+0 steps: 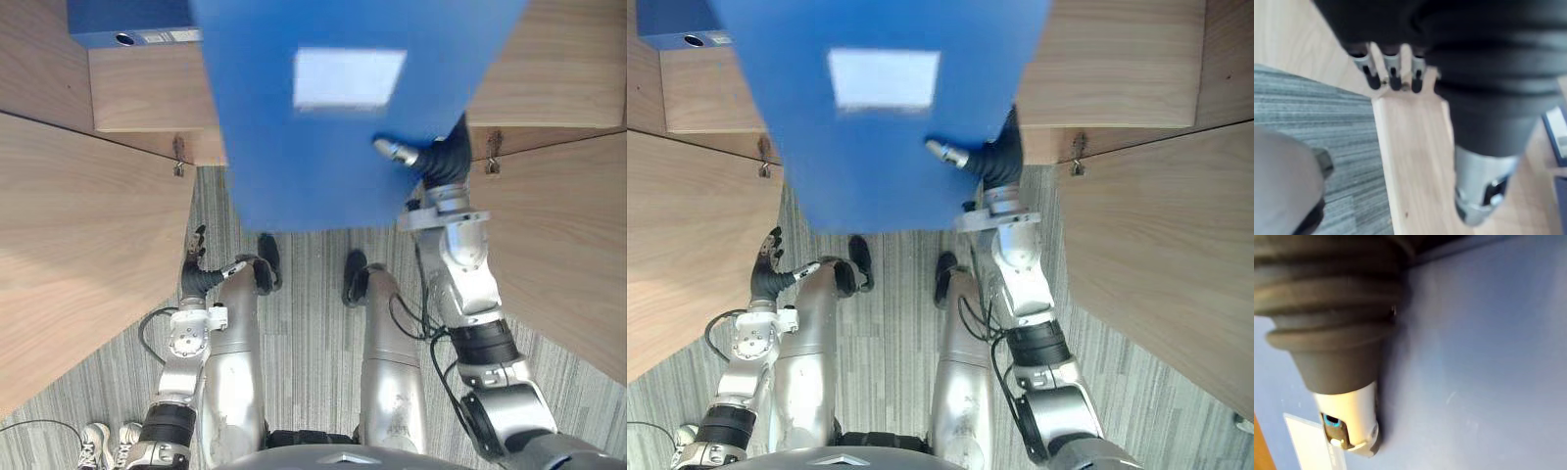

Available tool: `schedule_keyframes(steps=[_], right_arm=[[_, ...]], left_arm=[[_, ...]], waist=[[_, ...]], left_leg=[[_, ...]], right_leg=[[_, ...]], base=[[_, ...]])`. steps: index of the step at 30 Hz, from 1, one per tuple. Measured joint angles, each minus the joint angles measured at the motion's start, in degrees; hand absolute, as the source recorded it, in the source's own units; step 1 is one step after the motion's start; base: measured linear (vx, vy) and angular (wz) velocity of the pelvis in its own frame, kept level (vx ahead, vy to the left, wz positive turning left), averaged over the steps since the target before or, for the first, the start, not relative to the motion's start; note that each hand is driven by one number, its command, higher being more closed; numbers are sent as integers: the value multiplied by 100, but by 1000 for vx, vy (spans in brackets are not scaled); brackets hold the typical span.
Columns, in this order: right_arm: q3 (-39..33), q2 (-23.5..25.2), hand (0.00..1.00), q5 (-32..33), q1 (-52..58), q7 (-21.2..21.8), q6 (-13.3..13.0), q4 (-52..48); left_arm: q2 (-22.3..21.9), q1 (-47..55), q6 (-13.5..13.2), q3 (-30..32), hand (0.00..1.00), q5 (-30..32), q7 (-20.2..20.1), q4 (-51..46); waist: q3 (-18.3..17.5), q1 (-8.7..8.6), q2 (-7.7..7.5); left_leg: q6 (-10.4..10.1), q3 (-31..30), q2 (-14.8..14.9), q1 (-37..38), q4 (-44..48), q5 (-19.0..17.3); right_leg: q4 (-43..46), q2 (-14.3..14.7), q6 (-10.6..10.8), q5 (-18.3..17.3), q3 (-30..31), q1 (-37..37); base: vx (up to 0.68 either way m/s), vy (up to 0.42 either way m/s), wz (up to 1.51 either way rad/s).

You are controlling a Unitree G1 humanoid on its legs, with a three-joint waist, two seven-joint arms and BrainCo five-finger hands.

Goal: Walk over to the cabinet, pick up the folder, carry it to the office cabinet, place the folder inside the office cabinet, then close the office cabinet door

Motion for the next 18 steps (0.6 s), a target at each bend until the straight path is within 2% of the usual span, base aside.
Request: schedule_keyframes(steps=[4,7,15,18], right_arm=[[-330,-16,100,623,-435,-204,-39,310],[-615,-27,100,975,-776,-285,-171,548],[-1275,51,100,1679,-1536,-1244,-505,1093],[-1420,141,100,1905,-1653,-1344,-526,1191]], left_arm=[[-8,-2,-22,2,0,-99,1,0],[-17,-5,-39,5,0,-110,12,1],[-209,-45,-38,-49,0,-202,81,24],[-208,-56,-37,-51,0,-220,181,24]], waist=[[0,11,0],[0,25,1],[0,99,2],[0,122,3]], left_leg=[[-25,-20,-2,-7,-28,25],[-27,-37,-7,-19,-69,55],[-53,-135,-18,-144,-87,101],[-96,-154,-37,-150,-118,139]], right_leg=[[-9,-2,-1,0,-24,-1],[-37,-7,-17,9,-54,-7],[-66,-10,-29,16,-159,-70],[-65,-21,-31,16,-171,-77]], base=[[-36,-78,3],[-33,-71,3],[-25,-59,3],[-33,-63,6]])
